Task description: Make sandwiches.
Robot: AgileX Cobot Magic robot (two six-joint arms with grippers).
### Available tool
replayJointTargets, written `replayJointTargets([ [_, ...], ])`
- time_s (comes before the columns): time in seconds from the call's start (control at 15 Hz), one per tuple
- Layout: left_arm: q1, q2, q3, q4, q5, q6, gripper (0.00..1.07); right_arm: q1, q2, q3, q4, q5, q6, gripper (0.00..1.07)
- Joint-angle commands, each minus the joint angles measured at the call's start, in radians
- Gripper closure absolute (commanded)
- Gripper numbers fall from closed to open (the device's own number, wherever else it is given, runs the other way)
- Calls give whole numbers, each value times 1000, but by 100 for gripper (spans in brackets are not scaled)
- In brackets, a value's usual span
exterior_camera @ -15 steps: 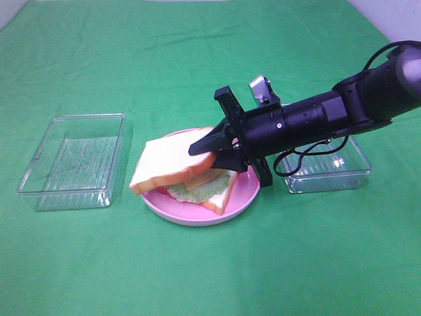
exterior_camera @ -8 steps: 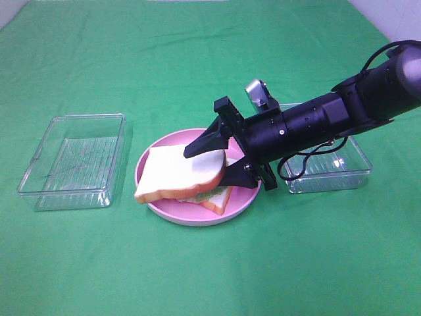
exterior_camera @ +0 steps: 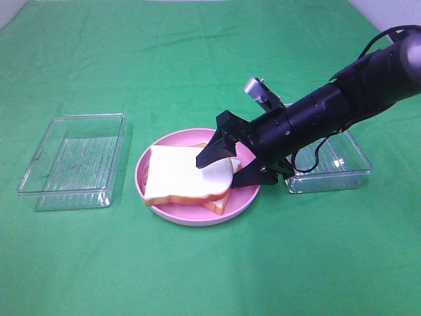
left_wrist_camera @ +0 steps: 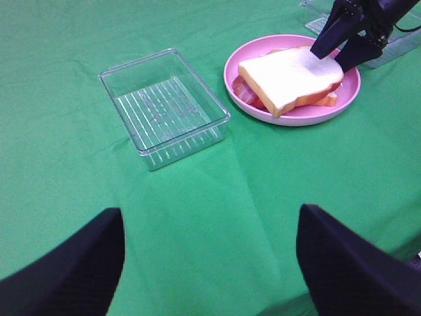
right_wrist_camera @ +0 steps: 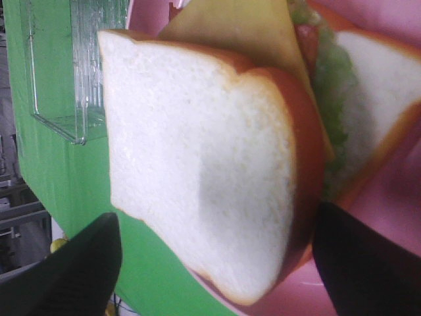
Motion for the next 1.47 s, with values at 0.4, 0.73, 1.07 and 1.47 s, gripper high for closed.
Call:
replayJointTargets([
  [0.4, -1, -22, 2, -4, -7, -4, 36, -1, -222, -6, -479, -67, 269, 32],
  [0.73, -1, -22, 2, -4, -7, -4, 36, -1, -439, 12, -982, 104, 583, 32],
  [1.07, -1, -22, 2, -4, -7, -4, 36, -1, -858, 267, -1154, 209, 699, 32],
  [1.47, -1, -22, 2, -8, -7, 3, 36, -1, -1420, 516, -1184, 426, 695, 32],
])
